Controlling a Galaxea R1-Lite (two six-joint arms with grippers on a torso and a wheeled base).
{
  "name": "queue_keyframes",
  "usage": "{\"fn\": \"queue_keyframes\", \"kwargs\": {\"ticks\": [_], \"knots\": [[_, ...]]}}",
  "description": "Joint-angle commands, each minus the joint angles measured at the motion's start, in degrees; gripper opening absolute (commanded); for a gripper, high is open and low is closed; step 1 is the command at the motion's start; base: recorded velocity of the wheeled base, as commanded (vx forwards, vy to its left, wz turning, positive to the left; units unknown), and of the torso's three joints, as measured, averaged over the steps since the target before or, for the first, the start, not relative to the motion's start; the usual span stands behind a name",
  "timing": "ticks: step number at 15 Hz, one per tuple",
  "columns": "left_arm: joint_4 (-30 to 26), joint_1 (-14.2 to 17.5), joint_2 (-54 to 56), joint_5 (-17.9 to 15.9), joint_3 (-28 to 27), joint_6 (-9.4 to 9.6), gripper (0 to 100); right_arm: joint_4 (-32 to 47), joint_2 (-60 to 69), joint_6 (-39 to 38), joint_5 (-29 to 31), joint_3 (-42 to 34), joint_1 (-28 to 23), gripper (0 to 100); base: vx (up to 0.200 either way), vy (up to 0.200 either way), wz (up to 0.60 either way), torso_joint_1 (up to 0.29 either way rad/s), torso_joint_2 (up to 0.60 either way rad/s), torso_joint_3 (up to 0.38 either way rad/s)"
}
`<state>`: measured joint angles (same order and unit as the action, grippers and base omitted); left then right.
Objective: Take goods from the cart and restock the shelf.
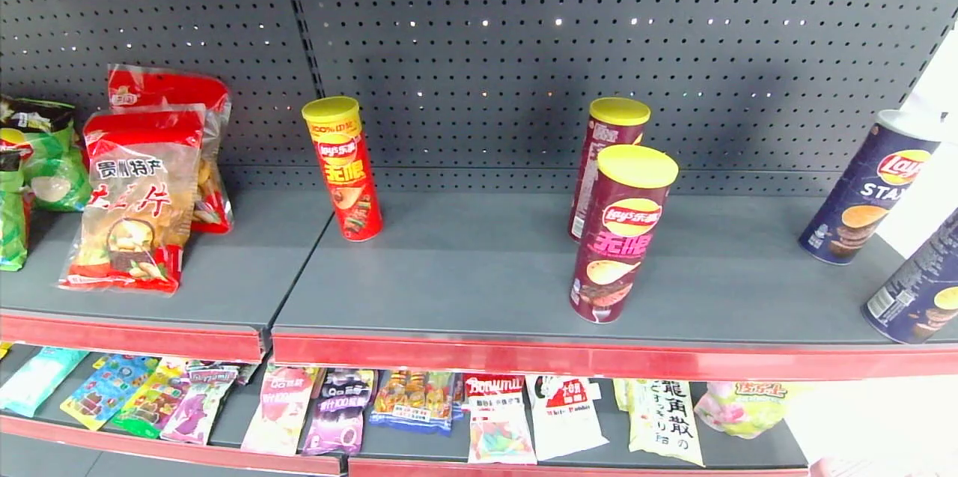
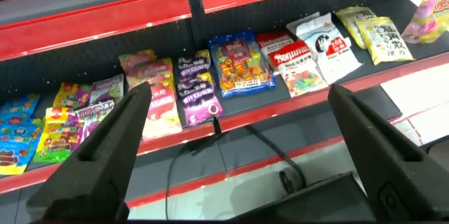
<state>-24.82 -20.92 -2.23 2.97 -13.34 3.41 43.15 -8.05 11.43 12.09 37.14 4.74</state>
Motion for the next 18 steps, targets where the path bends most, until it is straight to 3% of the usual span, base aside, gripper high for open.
{"fn": "queue_keyframes", "kwargs": {"ticks": [1, 18], "knots": [[-0.1, 0.0, 1.2, 0.0, 0.1, 0.01, 100, 0.0, 1.2, 0.3, 0.0, -0.6, 0.1, 100, 0.000, 0.000, 0.00, 0.000, 0.00, 0.000], [-0.1, -0.1, 0.8, 0.0, 0.2, -0.43, 100, -0.9, 0.2, 0.1, -0.1, -4.8, 3.8, 100, 0.000, 0.000, -0.60, 0.004, 0.00, 0.002]]}}
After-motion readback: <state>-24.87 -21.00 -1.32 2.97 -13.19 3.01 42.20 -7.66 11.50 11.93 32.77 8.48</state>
